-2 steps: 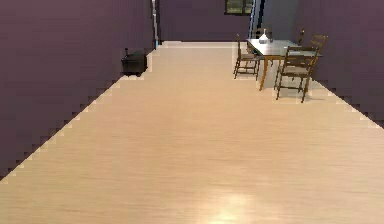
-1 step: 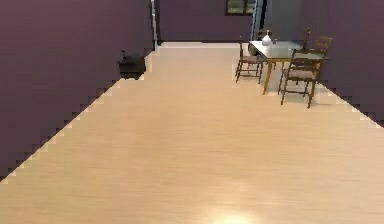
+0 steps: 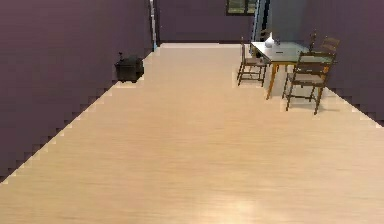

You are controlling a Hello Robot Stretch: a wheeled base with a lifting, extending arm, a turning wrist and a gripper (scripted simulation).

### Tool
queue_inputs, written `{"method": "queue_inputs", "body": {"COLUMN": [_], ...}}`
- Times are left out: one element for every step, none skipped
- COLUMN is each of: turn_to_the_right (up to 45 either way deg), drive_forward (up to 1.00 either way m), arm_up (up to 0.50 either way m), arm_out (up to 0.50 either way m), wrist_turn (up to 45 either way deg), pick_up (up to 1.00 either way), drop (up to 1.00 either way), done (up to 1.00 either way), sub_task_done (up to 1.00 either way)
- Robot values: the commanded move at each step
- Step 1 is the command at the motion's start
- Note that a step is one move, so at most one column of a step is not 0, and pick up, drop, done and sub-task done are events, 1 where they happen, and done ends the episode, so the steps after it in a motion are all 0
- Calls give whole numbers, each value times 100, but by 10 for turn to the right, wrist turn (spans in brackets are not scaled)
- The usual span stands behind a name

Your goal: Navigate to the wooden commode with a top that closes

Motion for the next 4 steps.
{"method": "queue_inputs", "body": {"turn_to_the_right": [30, 0, 0, 0], "drive_forward": [0, 100, 100, 100], "arm_up": [0, 0, 0, 0], "arm_out": [0, 0, 0, 0], "wrist_turn": [0, 0, 0, 0], "pick_up": [0, 0, 0, 0], "drop": [0, 0, 0, 0], "done": [0, 0, 0, 0], "sub_task_done": [0, 0, 0, 0]}}
